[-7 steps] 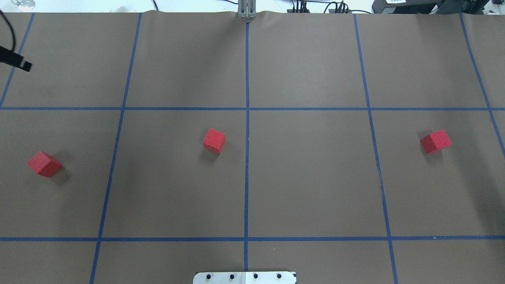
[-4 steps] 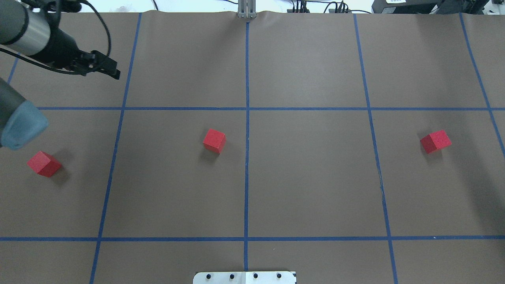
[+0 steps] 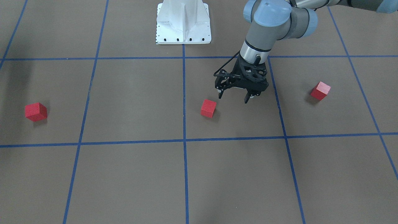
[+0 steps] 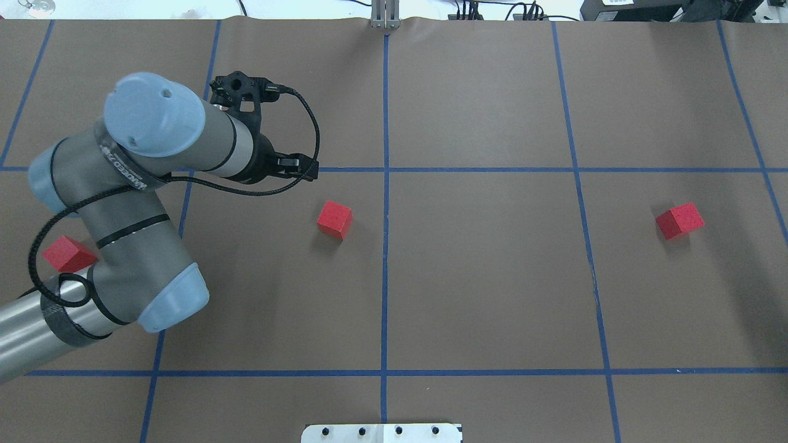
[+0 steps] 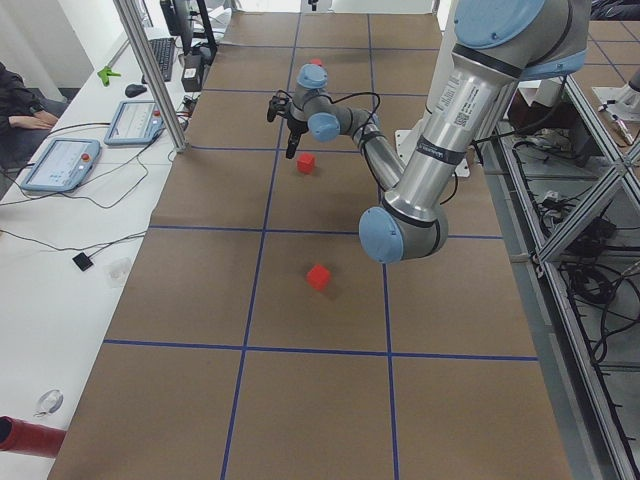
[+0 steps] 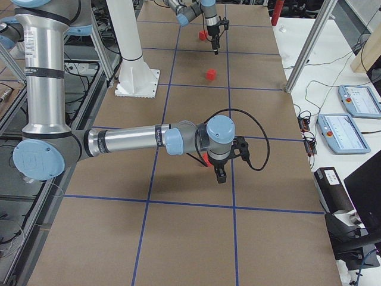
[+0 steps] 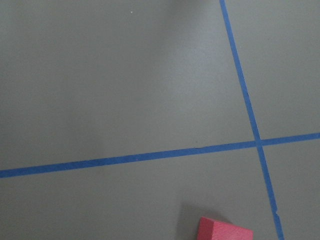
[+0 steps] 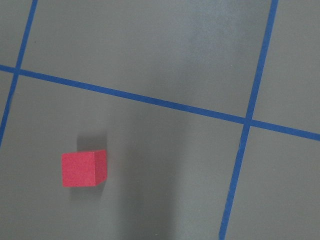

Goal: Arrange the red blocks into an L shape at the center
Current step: 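Reach the left gripper toward the central red cube, then grasp the central red cube with the left gripper, then slide the red cube slightly farther and set it down, open left gripper, then withdraw the left gripper while the right gripper grasps the far-side red cube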

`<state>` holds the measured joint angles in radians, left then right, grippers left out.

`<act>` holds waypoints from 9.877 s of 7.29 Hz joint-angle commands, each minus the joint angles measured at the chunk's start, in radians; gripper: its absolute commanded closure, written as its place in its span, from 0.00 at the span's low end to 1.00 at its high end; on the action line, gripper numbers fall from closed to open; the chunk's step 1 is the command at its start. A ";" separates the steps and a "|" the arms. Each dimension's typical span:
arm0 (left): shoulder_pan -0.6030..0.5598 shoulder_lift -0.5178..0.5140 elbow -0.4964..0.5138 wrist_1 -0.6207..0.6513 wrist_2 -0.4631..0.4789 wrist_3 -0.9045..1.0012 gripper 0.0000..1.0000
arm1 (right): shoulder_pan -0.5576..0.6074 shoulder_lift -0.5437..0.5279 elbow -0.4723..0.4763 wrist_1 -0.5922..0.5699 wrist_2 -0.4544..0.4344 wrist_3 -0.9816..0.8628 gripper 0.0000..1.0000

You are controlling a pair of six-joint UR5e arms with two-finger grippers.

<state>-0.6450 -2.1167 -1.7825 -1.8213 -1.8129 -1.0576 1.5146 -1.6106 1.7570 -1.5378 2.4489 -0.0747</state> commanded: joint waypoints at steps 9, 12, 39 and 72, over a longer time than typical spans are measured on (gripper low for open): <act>0.137 -0.097 0.264 -0.154 0.112 -0.024 0.00 | -0.001 0.000 -0.024 0.004 0.005 0.000 0.01; 0.150 -0.092 0.261 -0.151 0.110 -0.025 0.00 | 0.001 -0.002 -0.024 0.004 0.007 0.000 0.01; 0.131 -0.387 0.519 -0.003 0.110 -0.130 0.99 | 0.001 0.021 -0.031 0.004 0.004 0.003 0.01; -0.211 0.204 -0.054 -0.006 -0.158 0.074 0.00 | -0.524 0.072 -0.128 0.311 -0.194 0.541 1.00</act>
<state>-0.8559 -1.9129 -1.8373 -1.8270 -1.9711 -0.9819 0.9881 -1.5403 1.6060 -1.2268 2.2615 0.4211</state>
